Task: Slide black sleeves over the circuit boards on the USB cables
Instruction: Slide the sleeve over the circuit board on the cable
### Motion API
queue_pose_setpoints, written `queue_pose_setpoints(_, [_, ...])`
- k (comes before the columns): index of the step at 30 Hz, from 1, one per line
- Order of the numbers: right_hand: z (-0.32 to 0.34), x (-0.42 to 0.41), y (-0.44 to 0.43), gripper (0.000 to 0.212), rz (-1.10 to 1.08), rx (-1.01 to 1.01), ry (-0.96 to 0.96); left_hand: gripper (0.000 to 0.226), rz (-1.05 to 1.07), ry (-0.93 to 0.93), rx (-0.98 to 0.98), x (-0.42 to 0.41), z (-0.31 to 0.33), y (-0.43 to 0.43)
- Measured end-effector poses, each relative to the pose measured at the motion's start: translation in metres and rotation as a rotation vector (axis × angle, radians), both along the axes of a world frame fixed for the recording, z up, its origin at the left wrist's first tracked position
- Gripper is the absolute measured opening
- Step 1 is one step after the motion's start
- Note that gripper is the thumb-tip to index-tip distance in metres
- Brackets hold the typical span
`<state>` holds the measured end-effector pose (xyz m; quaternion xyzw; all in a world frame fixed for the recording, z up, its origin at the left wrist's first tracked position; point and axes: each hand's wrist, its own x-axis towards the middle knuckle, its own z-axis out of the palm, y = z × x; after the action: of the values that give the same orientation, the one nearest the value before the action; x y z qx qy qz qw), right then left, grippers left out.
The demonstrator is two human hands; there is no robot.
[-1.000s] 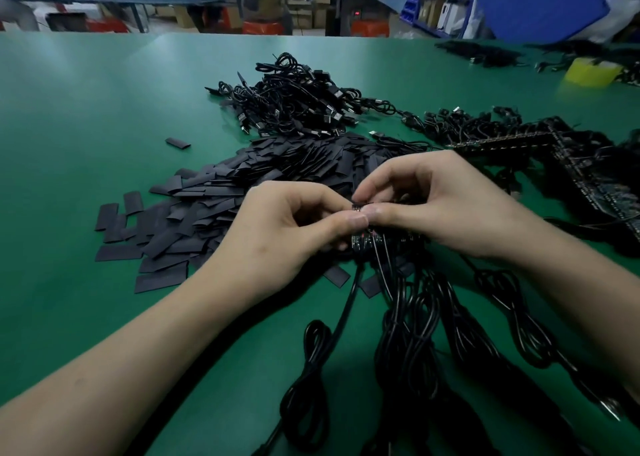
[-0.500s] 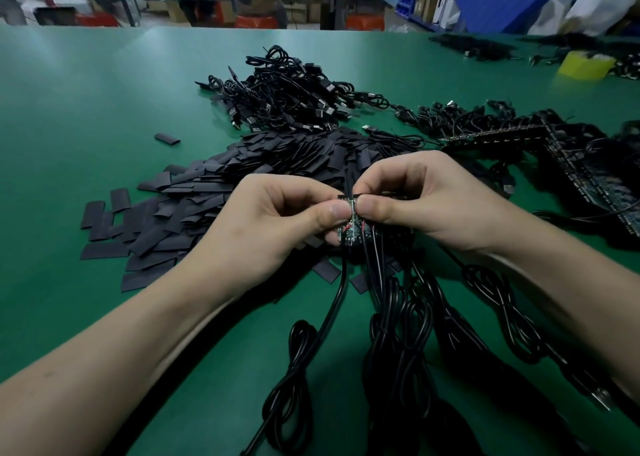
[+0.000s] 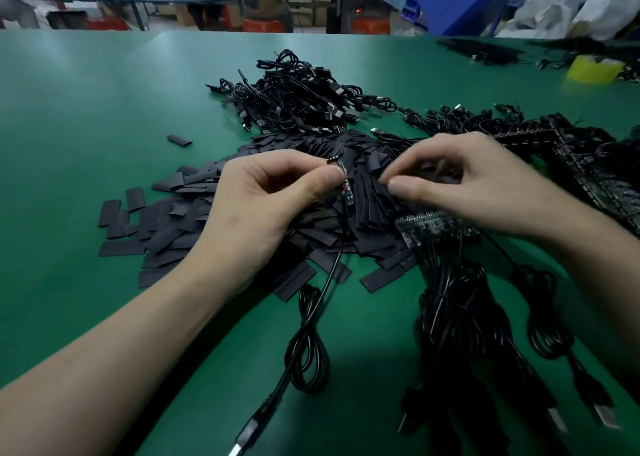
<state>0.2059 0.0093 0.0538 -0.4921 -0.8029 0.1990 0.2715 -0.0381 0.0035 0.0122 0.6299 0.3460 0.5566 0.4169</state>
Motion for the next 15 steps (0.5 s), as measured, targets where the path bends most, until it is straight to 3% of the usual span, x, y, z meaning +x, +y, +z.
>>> queue_pose_setpoints(2, [-0.007, -0.024, -0.006, 0.028, 0.079, -0.002, 0.039, 0.005, 0.027, 0.025, 0.027, 0.0, -0.002, 0.0])
queue_pose_setpoints(6, [-0.018, -0.05, -0.014, 0.021, 0.198, -0.198, 0.225, 0.006, 0.057, 0.104, 0.051, -0.003, -0.001, 0.002])
queue_pose_setpoints(8, [-0.015, -0.047, -0.015, 0.024, 0.212, -0.305, 0.432, 0.008, 0.08, 0.307, 0.164, -0.009, 0.0, 0.005])
queue_pose_setpoints(12, [-0.002, -0.034, -0.012, 0.024, 0.152, -0.511, 0.906, 0.015, -0.03, 0.898, 0.426, -0.023, 0.001, 0.01])
queue_pose_setpoints(15, [0.016, -0.01, -0.006, 0.027, 0.207, -0.605, 1.089, 0.019, -0.102, 1.005, 0.433, -0.027, 0.003, 0.01])
